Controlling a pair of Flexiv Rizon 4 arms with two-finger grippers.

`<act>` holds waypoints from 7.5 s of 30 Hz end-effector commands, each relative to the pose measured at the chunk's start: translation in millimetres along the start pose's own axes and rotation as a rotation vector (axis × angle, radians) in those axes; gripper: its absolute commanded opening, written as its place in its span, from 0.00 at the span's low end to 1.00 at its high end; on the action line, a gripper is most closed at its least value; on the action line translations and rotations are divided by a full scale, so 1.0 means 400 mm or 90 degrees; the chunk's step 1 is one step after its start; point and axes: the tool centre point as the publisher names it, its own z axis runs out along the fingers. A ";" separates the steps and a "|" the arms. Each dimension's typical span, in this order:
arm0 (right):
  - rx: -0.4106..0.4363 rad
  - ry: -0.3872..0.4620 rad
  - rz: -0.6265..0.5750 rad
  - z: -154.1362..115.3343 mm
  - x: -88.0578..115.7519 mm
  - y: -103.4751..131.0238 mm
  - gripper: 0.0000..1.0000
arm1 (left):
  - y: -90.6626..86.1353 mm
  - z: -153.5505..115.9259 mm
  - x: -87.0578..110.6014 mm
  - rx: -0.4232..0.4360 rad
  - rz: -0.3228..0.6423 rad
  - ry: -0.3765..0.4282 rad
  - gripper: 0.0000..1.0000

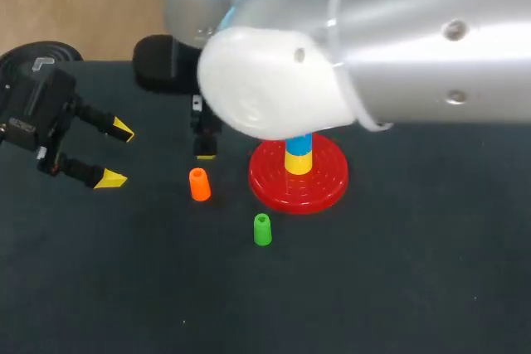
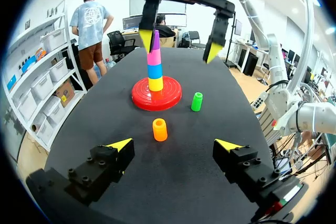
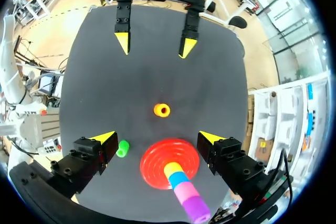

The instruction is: Pick up and stack the cylinders on the red base in this order: pink,purple,orange,green

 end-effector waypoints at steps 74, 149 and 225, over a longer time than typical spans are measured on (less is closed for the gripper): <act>-0.114 0.017 -0.060 0.345 -0.024 -0.009 1.00 | 0.001 0.000 0.003 0.000 0.002 -0.001 1.00; -0.074 0.021 -0.009 0.078 -0.001 -0.064 0.00 | 0.001 0.000 0.003 0.000 0.002 -0.001 1.00; -0.213 -0.041 0.178 -0.214 0.326 -0.177 0.00 | 0.001 0.000 0.003 0.000 0.002 -0.001 1.00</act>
